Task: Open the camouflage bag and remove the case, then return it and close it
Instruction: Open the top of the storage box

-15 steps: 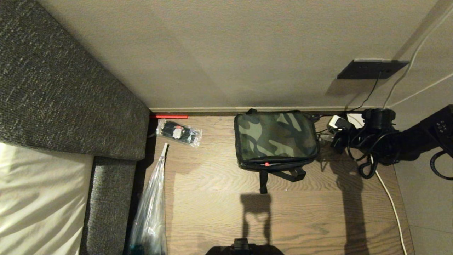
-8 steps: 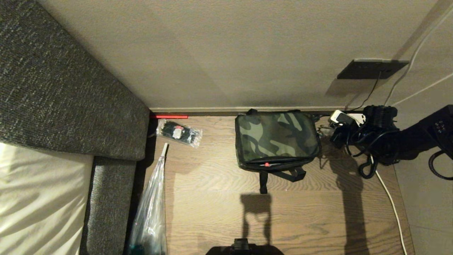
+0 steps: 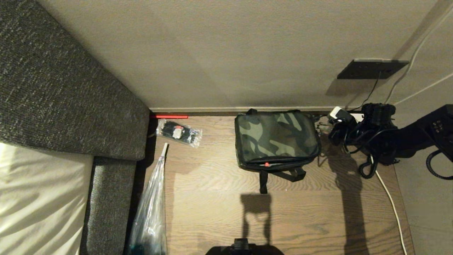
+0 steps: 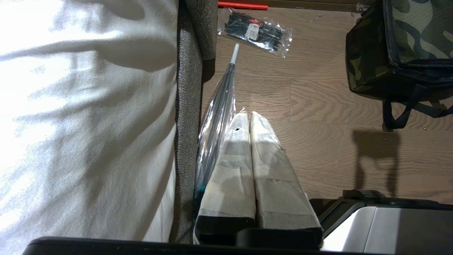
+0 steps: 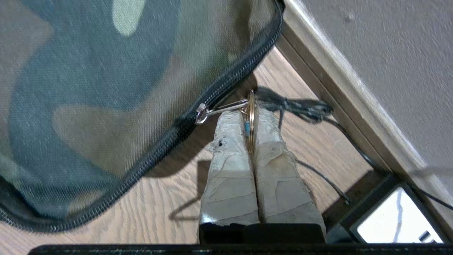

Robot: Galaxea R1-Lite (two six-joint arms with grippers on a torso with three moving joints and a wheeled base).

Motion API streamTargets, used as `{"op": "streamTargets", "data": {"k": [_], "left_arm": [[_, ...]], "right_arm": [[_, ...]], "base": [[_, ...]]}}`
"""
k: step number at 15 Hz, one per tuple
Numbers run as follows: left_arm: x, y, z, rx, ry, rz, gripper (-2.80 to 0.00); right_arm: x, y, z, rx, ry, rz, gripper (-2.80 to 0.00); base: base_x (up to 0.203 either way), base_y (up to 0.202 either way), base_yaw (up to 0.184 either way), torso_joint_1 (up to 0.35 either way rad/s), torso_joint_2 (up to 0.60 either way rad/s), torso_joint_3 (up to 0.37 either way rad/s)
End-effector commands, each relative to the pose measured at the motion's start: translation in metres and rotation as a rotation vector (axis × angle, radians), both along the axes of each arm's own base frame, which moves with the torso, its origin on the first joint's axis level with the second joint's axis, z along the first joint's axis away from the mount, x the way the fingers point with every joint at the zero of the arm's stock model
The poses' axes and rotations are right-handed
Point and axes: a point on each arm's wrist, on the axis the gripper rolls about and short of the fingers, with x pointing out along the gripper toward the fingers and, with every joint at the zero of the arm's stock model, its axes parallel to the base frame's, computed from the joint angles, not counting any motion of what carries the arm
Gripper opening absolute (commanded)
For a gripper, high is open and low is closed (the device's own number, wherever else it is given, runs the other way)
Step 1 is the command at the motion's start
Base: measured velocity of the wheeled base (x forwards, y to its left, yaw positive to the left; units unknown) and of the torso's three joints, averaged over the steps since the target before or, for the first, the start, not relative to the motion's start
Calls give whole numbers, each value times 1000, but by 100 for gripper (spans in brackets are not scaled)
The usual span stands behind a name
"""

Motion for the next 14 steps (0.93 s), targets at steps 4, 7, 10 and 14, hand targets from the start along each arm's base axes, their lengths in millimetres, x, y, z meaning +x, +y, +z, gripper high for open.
{"op": "streamTargets", "data": {"k": [4, 7, 10, 14], "left_arm": [[0, 0, 0, -1, 0, 0, -280], [0, 0, 0, 0, 0, 0, -280], [0, 0, 0, 0, 0, 0, -280], [0, 0, 0, 0, 0, 0, -280]], "right_arm": [[9, 5, 8, 20, -36, -34, -280], [12, 7, 11, 38, -45, -39, -280], [14, 8, 14, 50, -52, -58, -280], [19, 9, 18, 72, -65, -86, -280]], "base": [[0, 0, 0, 0, 0, 0], [0, 0, 0, 0, 0, 0], [0, 0, 0, 0, 0, 0], [0, 0, 0, 0, 0, 0]]}}
